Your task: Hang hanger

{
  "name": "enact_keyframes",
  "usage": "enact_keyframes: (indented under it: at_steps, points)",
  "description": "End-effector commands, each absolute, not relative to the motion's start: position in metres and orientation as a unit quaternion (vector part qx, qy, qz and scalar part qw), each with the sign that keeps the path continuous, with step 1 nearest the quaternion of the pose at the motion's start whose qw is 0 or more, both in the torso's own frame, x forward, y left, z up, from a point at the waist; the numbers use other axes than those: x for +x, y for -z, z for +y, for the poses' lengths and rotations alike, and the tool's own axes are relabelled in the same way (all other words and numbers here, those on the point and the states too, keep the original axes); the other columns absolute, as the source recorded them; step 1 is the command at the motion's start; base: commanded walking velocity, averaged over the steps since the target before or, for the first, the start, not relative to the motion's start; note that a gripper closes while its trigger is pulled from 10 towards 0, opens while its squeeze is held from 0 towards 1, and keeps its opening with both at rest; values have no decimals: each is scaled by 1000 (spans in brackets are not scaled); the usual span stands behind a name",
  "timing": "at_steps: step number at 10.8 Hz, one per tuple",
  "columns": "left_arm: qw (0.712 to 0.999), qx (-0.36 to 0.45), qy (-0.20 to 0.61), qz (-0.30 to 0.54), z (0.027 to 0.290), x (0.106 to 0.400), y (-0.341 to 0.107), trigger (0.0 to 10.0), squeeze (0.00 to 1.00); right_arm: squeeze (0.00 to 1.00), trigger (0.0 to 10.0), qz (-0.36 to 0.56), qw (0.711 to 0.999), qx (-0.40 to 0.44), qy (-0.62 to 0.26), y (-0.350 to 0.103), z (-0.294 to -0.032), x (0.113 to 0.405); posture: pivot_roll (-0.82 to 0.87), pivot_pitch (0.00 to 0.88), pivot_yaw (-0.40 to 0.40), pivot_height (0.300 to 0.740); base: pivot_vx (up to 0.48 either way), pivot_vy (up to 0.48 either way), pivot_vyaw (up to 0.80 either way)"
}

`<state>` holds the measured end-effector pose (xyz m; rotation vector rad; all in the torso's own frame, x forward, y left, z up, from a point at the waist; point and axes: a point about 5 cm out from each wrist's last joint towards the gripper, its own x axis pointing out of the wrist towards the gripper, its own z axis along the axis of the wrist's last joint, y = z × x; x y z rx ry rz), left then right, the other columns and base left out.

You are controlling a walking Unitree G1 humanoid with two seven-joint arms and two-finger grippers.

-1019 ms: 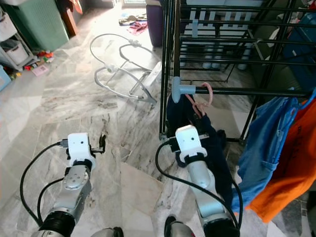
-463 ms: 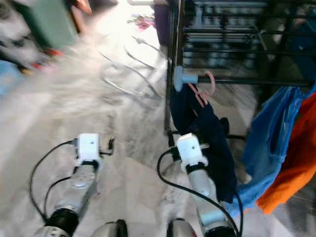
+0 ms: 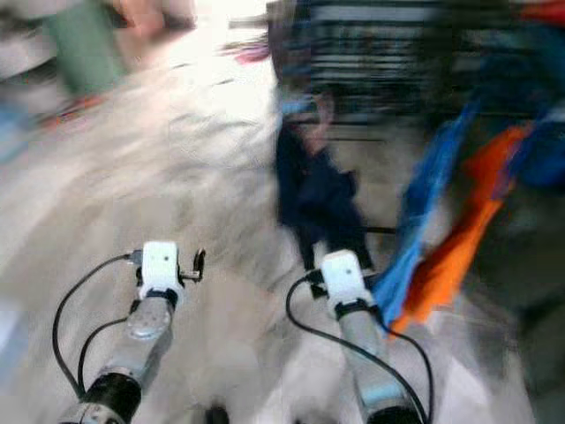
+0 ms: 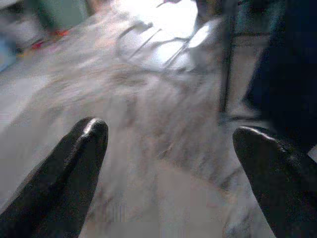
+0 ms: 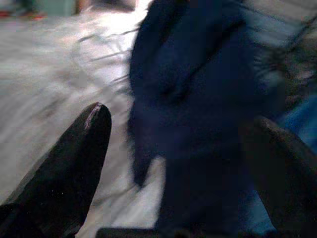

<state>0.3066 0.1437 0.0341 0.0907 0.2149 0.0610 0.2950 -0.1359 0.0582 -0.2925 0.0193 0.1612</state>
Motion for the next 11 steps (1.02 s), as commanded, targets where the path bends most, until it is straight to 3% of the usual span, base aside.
enact_keyframes:
  at_steps: [1,4,6,7,9,11]
  points:
    - [990,56,-27,125,143,301,-24,10000,0,0,10000,49,986,-135,-81,-40,-144,286,-172,152,32,740,0,0,0]
    - [958,126,-32,255,171,260,27,10000,0,0,10000,186,968,-110,-125,10,-143,265,-157,131,26,740,0,0,0]
    - [928,110,-12,355,178,229,56,10000,0,0,10000,271,945,-123,-132,36,-146,248,-133,115,18,740,0,0,0]
    - [915,93,-32,392,185,215,65,10000,0,0,10000,309,940,-91,-110,45,-149,242,-91,101,8,740,0,0,0]
    - [901,91,-54,422,194,200,73,10000,0,0,10000,355,924,-93,-110,55,-150,232,-58,102,-5,740,0,0,0]
    - [875,68,-77,474,205,181,83,10000,0,0,10000,390,917,-32,-79,62,-148,225,-29,102,-7,740,0,0,0]
